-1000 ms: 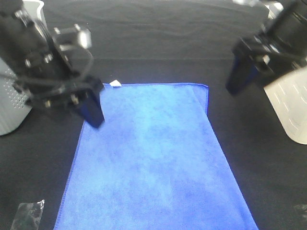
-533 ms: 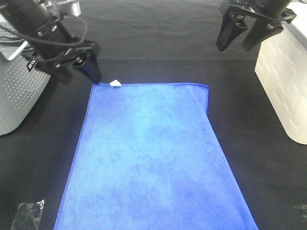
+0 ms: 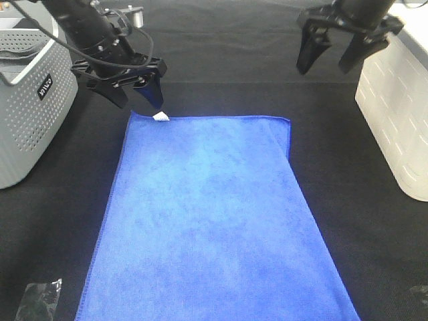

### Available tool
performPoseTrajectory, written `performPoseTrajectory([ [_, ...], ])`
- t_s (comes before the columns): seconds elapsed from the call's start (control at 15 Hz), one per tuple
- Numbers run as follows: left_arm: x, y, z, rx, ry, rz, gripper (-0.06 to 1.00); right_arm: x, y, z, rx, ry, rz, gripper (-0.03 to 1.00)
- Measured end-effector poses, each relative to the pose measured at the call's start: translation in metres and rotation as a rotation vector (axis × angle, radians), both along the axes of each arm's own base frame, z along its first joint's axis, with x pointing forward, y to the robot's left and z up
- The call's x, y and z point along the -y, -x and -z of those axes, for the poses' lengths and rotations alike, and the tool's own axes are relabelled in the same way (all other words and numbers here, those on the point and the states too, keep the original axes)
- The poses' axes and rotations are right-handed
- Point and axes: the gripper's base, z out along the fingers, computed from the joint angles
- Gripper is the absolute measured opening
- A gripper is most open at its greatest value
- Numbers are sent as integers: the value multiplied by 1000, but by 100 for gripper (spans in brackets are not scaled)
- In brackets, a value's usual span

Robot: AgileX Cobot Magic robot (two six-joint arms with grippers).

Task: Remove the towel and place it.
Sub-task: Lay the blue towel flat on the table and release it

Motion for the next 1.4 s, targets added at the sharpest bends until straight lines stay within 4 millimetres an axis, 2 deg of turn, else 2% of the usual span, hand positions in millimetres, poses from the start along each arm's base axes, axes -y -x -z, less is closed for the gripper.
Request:
performPoseTrajectory([
  [0.27, -19, -25, 26, -65, -25, -58, 70, -1, -36, 39, -25, -1, 18, 81],
  [0.53, -28, -32, 61, -119, -29, -83, 70, 3, -47, 76, -85, 3, 10, 81],
  [0.67, -28, -35, 71, -103, -26, -92, 70, 2, -49, 92, -104, 0, -15, 81],
  [0.87, -29, -40, 78, -75, -12, -111, 70, -1, -52, 107, -109, -22, -34, 81],
  [1.13, -32, -47, 77, -15, 8, -139, 70, -3, -65, 124, -17, -46, -16, 81],
  [1.4, -31, -49, 86, -17, 12, -144, 70, -4, -67, 147, -44, -48, -8, 81],
])
